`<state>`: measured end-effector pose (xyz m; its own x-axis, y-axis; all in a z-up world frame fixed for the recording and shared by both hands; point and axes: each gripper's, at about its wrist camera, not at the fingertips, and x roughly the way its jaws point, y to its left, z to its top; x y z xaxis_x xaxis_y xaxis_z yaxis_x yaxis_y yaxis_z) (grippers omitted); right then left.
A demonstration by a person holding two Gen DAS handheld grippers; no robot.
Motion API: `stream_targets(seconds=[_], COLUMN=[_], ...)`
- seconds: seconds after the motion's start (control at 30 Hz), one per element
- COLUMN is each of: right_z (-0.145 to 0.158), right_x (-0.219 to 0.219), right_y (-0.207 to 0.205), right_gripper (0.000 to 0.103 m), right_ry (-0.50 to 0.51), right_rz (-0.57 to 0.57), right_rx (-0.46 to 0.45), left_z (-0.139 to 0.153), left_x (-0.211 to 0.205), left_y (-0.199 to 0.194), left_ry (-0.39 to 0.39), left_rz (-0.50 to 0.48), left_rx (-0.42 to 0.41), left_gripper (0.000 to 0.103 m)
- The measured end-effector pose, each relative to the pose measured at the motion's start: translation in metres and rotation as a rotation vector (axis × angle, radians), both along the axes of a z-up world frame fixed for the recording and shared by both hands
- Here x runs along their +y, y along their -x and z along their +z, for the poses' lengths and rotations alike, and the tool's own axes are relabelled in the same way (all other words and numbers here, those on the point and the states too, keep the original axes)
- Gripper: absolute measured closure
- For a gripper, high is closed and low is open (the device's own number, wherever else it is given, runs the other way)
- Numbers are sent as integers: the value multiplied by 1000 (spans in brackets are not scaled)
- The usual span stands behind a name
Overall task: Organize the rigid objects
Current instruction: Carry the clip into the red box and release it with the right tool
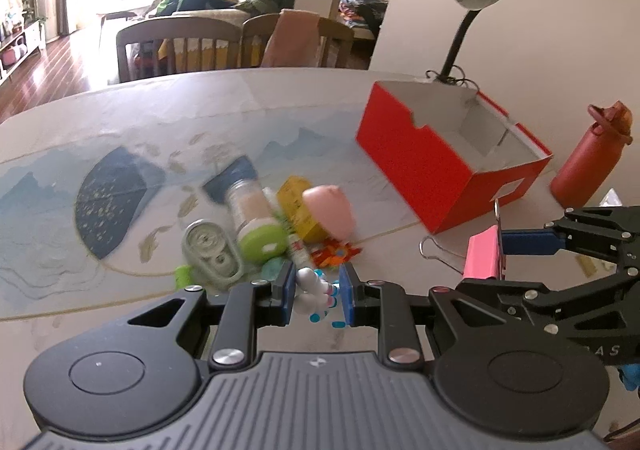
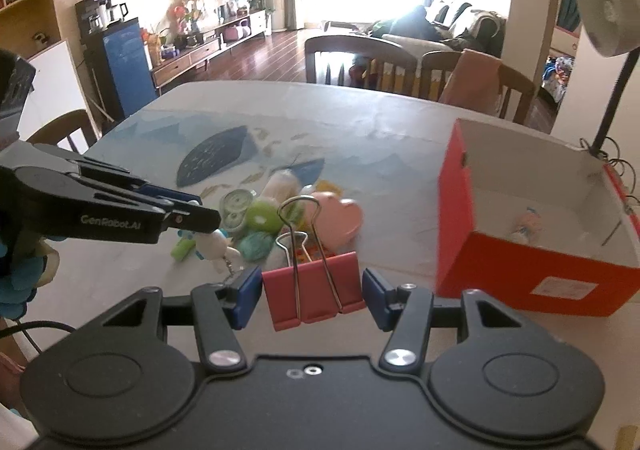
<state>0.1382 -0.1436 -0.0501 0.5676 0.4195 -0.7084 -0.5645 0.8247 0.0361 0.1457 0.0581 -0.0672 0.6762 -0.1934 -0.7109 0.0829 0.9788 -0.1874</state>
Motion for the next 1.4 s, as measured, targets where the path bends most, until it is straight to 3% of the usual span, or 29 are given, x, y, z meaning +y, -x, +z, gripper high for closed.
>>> stream_targets(seconds=[0.53, 1.1, 1.27, 1.4], right_z=[33, 24, 19, 15], right_x=[-64, -127, -138, -146], right_y=[-45, -115, -123, -130], right_gripper=[48, 48, 48, 48], right_ry=[-8, 19, 18, 10], right_rz=[-53, -117, -114, -113], right_rx=[-67, -77, -66, -48], left_z=[39, 63, 55, 23], left_x=[-68, -137, -144, -144], left_y=[-42, -127, -151, -155], left_ry=[-33, -35, -53, -91], left_rz=[-92, -133, -131, -121], left_rx=[-61, -94, -72, 25], left_gripper=[80, 81, 81, 81])
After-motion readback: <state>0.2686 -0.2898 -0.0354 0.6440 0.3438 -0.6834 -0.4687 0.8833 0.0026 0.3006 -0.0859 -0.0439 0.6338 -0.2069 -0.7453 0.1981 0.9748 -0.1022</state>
